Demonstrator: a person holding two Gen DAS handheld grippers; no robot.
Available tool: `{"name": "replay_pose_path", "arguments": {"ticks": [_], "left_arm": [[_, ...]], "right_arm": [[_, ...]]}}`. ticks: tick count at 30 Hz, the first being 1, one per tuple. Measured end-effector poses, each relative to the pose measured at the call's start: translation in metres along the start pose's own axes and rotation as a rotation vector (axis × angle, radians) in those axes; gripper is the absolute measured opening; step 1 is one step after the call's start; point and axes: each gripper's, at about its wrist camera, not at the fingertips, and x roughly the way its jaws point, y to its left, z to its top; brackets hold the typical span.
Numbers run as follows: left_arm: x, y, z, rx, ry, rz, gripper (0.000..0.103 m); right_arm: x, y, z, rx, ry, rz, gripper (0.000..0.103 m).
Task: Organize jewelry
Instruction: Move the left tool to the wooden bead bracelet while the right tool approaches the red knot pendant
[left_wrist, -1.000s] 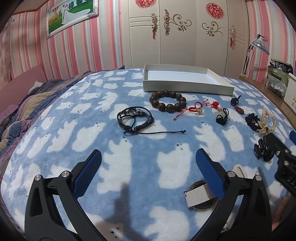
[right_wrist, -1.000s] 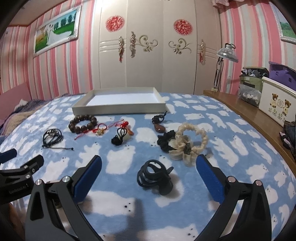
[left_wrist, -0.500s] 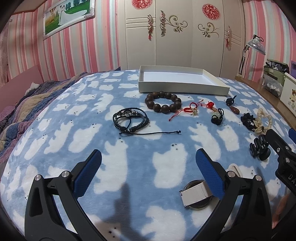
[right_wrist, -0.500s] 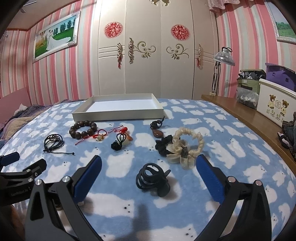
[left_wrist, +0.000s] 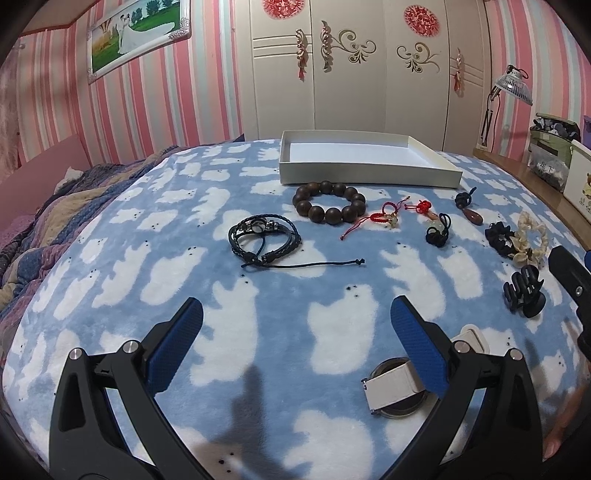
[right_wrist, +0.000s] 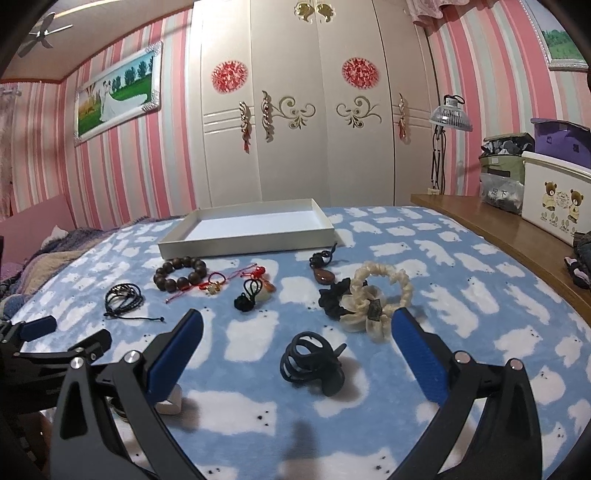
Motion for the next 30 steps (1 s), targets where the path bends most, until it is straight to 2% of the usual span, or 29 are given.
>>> {"name": "replay_pose_path", "arguments": {"ticks": [7, 12, 15, 18, 21, 23, 25, 30], "left_arm": [[-0.004, 0.009, 0.0, -0.02, 0.002, -0.013, 0.1], [-0.002, 0.014, 0.009, 0.019, 0.015, 0.001, 0.1], [-0.004, 0.021, 0.02, 0.047, 0.002, 0.02, 0.1], [-0.001, 0.032, 0.044, 0.037, 0.006, 0.004, 0.1], [0.007, 0.045, 0.075, 0.003, 0.02, -0.06, 0.1], [0.012, 0.049, 0.094, -0.015, 0.021, -0.061, 0.1], [0.019, 0.051, 0.116, -0.008, -0.008, -0.031, 0.1], [0.031, 0.047, 0.167, 0.021, -0.058, -0.012, 0.1]], "right_arm": [[0.003, 0.0, 0.001, 0.001, 0.004, 0.005, 0.102], [0.016, 0.001, 0.001, -0.019, 0.094, 0.076, 0.101], [0.02, 0.0, 0.006, -0.04, 0.119, 0.063, 0.101], [0.028, -0.011, 0.031, -0.024, 0.118, 0.042, 0.101], [0.035, -0.023, 0.066, 0.001, 0.093, 0.018, 0.102], [0.043, -0.025, 0.085, -0.017, 0.088, -0.017, 0.101], [0.052, -0.025, 0.101, -0.035, 0.089, -0.038, 0.102], [0.08, -0.02, 0.147, -0.021, 0.094, 0.035, 0.102]]}}
